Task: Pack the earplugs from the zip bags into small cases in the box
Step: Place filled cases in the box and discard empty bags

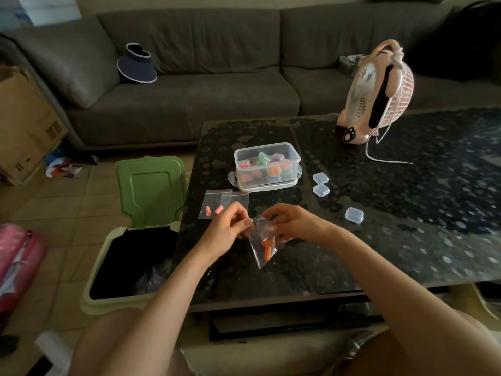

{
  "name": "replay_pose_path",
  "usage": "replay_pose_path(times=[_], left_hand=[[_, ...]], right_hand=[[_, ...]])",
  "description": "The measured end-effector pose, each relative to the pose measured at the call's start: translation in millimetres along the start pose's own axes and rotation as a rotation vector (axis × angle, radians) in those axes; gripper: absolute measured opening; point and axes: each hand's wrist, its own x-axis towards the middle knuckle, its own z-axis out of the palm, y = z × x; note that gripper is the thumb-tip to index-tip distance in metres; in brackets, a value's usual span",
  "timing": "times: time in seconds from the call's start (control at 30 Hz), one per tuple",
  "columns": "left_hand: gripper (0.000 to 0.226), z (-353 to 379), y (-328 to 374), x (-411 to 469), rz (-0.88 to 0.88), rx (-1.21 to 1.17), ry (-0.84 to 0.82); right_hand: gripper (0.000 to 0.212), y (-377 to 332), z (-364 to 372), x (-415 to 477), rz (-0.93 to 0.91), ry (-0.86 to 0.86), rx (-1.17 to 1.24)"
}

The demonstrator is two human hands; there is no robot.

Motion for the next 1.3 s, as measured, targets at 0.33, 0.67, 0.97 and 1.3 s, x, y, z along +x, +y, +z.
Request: replay_pose_path(times=[0.33,0.67,0.97,1.3], left_hand=[[0.014,1.0,-17.3,9.6,-0.073,0.051,0.167],[0.008,0.1,-12.1,10.2,-0.058,-0.140,0.125],[0.014,-3.1,-20.0,10.9,-0.045,-0.138,0.136],[0.013,-3.3,-22.7,14.5,-0.151,-0.136,0.290]], right_hand=[[0.028,9.8,1.1,1.6,0.065,0.052,0.089],[0.033,17.6,10.5,13.0,0.122,0.178,0.021],[0.003,11.7,6.3,9.6,0.070,0.265,0.220],[0.026,1.5,0.9,4.2,0.101,0.294,0.169]])
